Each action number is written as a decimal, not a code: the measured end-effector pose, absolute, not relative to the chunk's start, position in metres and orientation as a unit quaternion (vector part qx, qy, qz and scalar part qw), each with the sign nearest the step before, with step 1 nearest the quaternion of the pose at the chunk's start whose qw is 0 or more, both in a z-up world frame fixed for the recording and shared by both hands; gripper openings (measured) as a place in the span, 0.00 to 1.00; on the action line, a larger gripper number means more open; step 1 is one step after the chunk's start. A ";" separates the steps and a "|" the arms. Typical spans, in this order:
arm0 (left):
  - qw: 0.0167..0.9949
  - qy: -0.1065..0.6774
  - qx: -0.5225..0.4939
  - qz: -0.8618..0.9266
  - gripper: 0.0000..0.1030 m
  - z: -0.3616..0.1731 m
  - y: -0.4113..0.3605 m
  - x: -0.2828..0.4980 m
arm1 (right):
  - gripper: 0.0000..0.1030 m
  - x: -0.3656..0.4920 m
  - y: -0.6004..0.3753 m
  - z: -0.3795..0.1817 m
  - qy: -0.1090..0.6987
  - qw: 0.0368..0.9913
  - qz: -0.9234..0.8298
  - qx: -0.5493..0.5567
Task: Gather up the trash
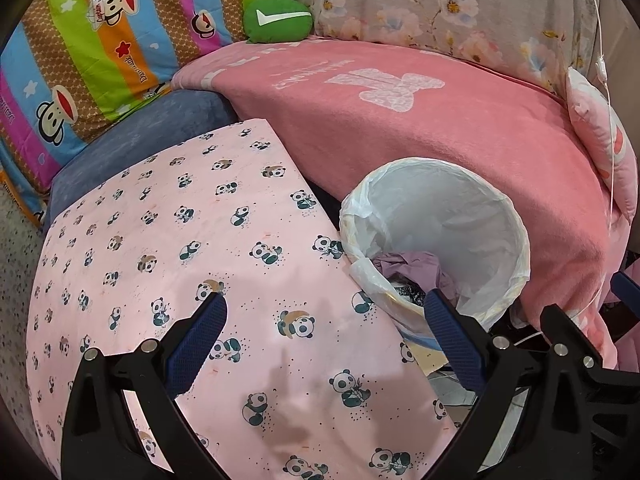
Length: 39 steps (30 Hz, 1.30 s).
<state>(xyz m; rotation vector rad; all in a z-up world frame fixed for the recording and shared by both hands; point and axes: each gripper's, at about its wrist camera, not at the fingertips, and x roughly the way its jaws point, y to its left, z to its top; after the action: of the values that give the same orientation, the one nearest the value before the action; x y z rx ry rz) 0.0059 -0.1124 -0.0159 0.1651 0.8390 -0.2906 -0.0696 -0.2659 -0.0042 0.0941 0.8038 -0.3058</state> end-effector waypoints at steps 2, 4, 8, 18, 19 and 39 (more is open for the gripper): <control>0.900 0.404 0.079 -0.140 0.92 -0.016 -0.112 0.005 | 0.96 -0.071 -0.265 -0.005 0.390 0.908 -0.149 0.046; 0.900 0.405 0.080 -0.140 0.92 -0.016 -0.112 0.004 | 0.96 -0.071 -0.265 -0.005 0.390 0.908 -0.149 0.047; 0.901 0.404 0.082 -0.139 0.92 -0.015 -0.112 0.002 | 0.96 -0.071 -0.265 -0.005 0.390 0.907 -0.149 0.047; 0.900 0.404 0.083 -0.137 0.92 -0.016 -0.110 0.002 | 0.96 -0.073 -0.265 -0.008 0.390 0.907 -0.150 0.048; 0.900 0.405 0.082 -0.137 0.92 -0.016 -0.110 0.002 | 0.96 -0.074 -0.264 -0.009 0.390 0.907 -0.150 0.048; 0.901 0.403 0.086 -0.137 0.92 -0.017 -0.110 0.001 | 0.96 -0.074 -0.265 -0.009 0.390 0.907 -0.150 0.049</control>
<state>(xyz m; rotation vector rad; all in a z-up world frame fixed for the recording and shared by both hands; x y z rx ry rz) 0.0010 -0.1102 -0.0167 0.1778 0.8332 -0.2842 -0.0743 -0.2652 -0.0088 0.1008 0.8058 -0.3104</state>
